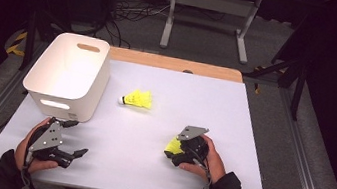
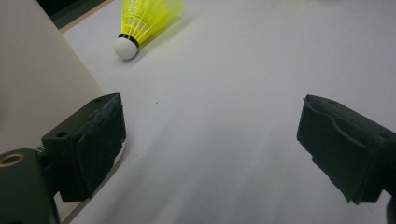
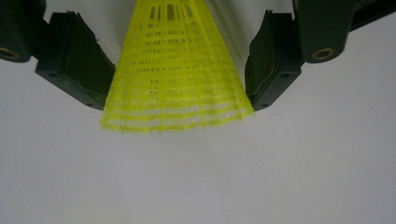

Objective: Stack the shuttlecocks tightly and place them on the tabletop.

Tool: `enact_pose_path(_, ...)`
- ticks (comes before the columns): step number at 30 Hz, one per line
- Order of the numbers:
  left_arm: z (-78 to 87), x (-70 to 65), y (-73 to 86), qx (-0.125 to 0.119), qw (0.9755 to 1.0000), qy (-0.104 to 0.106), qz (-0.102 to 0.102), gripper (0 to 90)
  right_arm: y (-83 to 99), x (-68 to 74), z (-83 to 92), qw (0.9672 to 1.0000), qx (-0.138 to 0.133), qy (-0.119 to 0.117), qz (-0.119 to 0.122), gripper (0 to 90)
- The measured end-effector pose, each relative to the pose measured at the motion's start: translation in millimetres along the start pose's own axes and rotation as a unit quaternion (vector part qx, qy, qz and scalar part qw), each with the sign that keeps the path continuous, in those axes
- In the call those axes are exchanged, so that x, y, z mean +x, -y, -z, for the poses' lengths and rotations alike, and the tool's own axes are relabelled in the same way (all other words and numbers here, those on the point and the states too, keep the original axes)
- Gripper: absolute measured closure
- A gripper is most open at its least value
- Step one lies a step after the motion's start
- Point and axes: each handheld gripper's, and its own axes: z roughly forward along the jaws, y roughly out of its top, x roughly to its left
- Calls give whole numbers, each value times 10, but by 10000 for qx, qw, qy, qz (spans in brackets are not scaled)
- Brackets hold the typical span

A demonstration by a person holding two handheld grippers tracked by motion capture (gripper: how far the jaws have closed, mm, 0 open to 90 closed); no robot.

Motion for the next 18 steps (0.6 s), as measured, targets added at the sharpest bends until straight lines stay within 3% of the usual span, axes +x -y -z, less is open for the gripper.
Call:
enact_pose_path(10,-9,-10,0,38,10000,42,-73,87,-78,55,30,9999,-119,-30,107,416)
enact_pose_path(18,-19,-13,-1,41,10000,46,-47,87,-212,62,125,9983,-561,-12,124,456)
